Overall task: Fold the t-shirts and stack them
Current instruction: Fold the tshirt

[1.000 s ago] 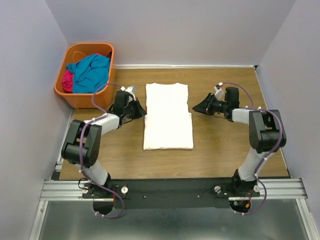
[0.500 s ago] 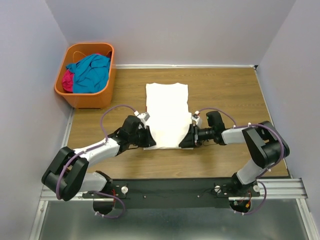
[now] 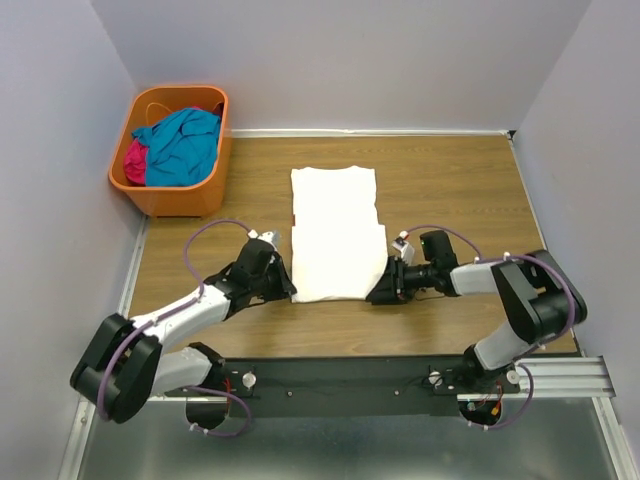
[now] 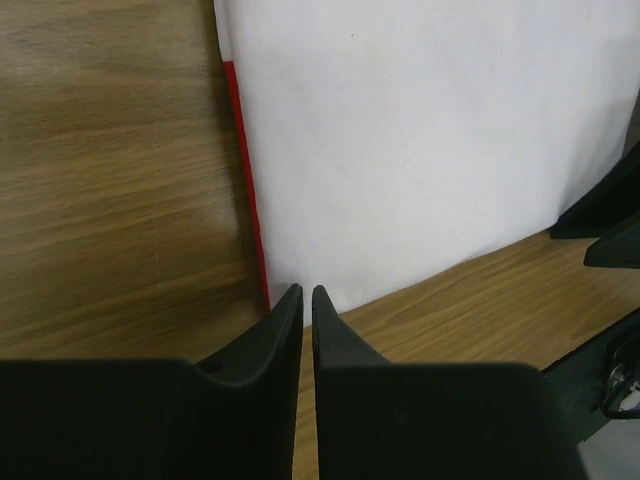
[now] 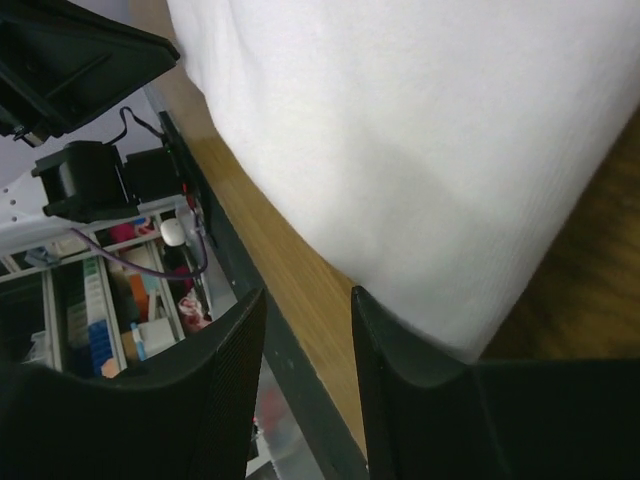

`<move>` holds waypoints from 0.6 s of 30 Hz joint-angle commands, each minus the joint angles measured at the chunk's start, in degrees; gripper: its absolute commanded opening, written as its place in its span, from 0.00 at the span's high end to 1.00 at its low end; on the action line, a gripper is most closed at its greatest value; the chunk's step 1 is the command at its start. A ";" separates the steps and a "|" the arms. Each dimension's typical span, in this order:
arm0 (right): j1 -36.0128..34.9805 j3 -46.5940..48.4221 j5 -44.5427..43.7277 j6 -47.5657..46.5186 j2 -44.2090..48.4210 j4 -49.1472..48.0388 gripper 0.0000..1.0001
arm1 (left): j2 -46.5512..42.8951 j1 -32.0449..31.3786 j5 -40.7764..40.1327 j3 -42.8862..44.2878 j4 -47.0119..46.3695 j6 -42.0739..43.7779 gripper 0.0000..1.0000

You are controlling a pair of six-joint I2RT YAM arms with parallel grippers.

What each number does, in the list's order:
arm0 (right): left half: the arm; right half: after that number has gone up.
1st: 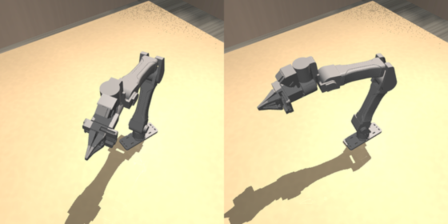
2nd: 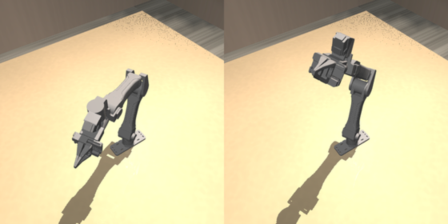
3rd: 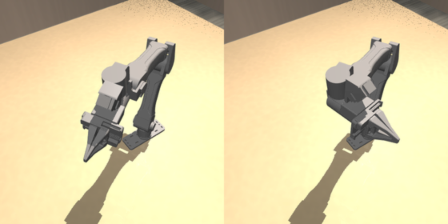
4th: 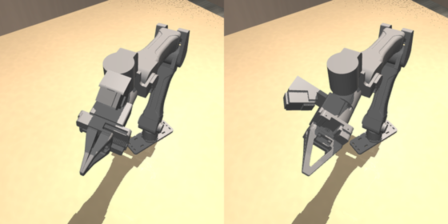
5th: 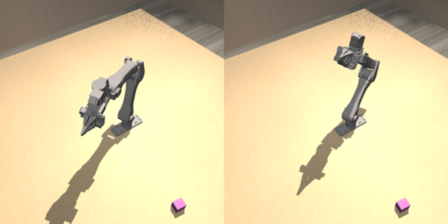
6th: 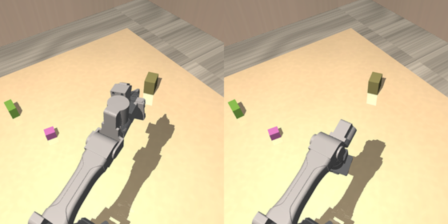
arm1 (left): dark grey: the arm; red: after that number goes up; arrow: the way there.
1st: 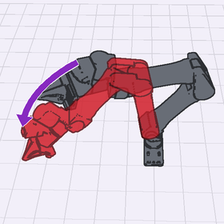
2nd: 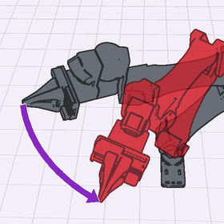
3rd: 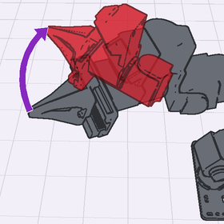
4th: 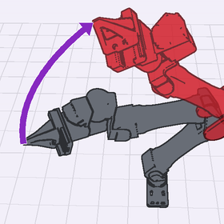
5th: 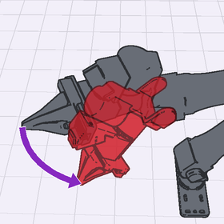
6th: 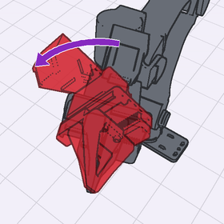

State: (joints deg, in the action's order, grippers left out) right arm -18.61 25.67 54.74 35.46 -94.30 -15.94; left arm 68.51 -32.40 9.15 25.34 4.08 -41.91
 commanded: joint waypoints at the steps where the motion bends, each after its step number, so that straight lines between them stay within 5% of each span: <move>1: -2.11 3.49 -4.39 -1.11 7.54 8.83 0.52 | -5.57 0.06 -6.85 1.54 5.49 -1.24 0.84; 6: -8.80 10.71 -3.59 3.90 5.72 5.85 0.51 | -11.02 0.32 -13.18 4.89 8.93 -1.51 0.62; 10: -14.94 13.34 -2.19 14.34 -1.04 -9.14 0.51 | -15.32 0.32 -18.36 7.43 11.82 -1.24 0.41; 18: -18.83 14.59 -3.67 14.11 -18.01 -15.34 0.51 | -21.75 0.59 -23.29 8.23 14.56 0.24 0.09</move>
State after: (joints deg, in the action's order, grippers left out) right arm -37.28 40.73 52.05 48.10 -106.83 -26.96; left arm 49.15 -32.29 -8.97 32.91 15.92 -42.87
